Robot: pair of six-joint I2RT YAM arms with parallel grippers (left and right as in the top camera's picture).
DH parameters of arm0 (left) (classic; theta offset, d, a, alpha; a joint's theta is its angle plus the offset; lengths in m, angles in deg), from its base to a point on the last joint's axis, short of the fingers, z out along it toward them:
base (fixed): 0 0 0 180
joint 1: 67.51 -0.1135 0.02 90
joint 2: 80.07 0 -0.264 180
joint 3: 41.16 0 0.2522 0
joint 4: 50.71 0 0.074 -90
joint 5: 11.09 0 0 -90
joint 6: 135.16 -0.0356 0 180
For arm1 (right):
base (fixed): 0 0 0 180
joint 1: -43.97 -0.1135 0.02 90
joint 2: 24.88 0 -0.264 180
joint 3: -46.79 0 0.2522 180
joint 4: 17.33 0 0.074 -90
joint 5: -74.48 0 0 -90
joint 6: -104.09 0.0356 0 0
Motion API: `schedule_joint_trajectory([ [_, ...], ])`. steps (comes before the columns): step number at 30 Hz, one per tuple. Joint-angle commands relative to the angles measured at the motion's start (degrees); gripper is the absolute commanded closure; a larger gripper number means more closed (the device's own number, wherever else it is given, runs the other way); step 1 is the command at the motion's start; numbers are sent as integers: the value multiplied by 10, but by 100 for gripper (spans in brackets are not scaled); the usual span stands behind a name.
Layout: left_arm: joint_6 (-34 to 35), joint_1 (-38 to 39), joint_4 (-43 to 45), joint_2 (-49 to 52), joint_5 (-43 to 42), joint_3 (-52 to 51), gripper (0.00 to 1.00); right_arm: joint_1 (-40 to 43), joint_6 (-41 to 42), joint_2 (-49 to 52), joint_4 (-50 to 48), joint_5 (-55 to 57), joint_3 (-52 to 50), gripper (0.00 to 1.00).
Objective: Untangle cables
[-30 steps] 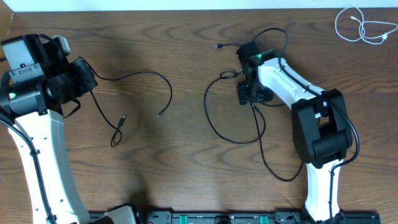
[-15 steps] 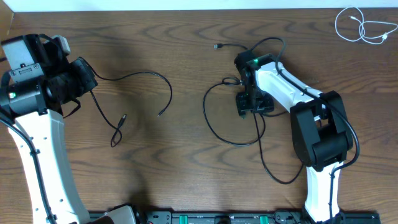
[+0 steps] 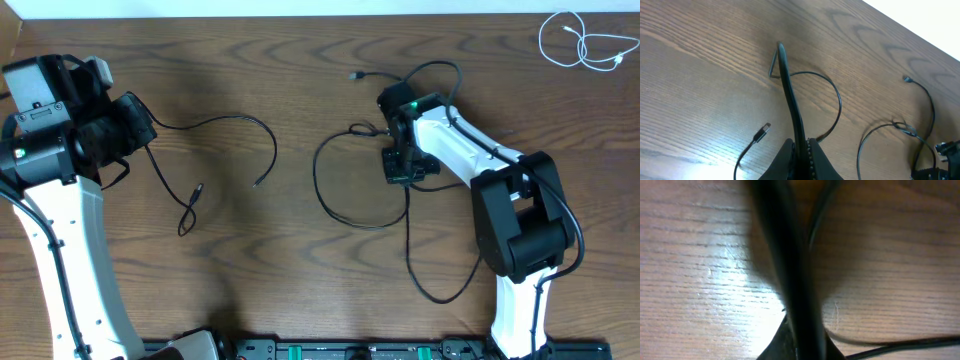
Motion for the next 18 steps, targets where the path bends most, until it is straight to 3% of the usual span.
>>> schedule_joint_trajectory([
  [1, -1, 1, 0, 4, 4, 5, 92, 4, -2, 53, -6, 11, 8, 99],
  [9, -1, 1, 0, 4, 3, 5, 93, 74, -67, 19, 133, 6, 229, 99],
  [18, -1, 1, 0, 4, 3, 5, 93, 236, -94, 7, 240, 23, 525, 99],
])
